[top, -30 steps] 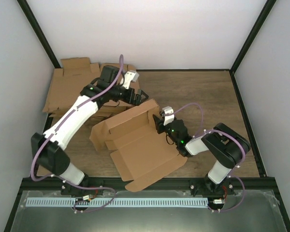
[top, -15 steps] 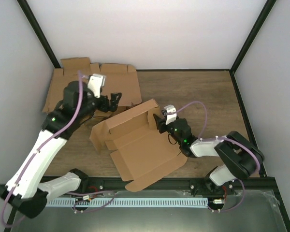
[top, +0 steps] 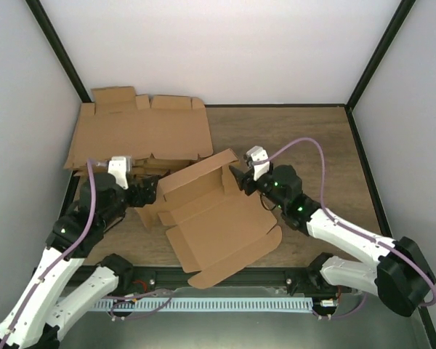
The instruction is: Fold the paper box
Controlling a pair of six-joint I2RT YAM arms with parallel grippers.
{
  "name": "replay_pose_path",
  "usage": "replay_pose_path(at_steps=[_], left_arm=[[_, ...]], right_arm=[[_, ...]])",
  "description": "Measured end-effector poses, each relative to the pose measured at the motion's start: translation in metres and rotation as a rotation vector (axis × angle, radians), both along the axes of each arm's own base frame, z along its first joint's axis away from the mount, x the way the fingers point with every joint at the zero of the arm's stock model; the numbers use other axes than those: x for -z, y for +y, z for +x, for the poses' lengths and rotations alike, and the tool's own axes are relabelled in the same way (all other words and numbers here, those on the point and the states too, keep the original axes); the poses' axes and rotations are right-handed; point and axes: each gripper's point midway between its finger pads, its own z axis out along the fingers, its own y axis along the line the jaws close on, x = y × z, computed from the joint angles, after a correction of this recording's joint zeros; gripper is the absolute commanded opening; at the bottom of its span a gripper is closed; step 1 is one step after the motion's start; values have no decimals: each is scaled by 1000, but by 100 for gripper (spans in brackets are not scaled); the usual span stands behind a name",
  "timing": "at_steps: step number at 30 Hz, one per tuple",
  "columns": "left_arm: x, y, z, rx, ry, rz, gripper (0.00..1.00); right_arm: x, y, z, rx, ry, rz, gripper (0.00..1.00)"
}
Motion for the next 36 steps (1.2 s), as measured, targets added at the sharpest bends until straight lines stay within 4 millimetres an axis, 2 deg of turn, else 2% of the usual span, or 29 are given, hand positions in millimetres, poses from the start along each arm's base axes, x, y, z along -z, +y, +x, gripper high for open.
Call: replay_pose_path(at_steps=[3,5,9,11,13,19,24,29,33,36], left_arm=[[18,9,-7,-56,38,-29,89],[24,17,-9,-107,58,-47,89],[33,29,-11,-208,90,-103,88],[42,33,-14,-246,109,-131,87],[53,37,-18,-277,132,-155,85],[72,41,-26,-310,160,-206,78],[79,40,-29,-310,170,-225,77],[81,36,-27,-303,181,-248,76],[93,31,-26,-303,207,-274,76],[100,29,-25,-306,219,-291,76]], right_arm=[[-25,5,0,-29,-30,-23,69],[-34,7,-2,-44,-43,-37,69],[-34,9,10,-17,-17,-84,65],[-24,11,17,3,14,-100,65],[-10,9,19,12,50,-105,69],[37,-6,1,-13,112,-75,72],[68,-7,-6,-31,132,-71,68],[83,0,5,-27,123,-61,63],[100,4,15,-10,130,-69,63],[115,8,23,2,143,-80,58]])
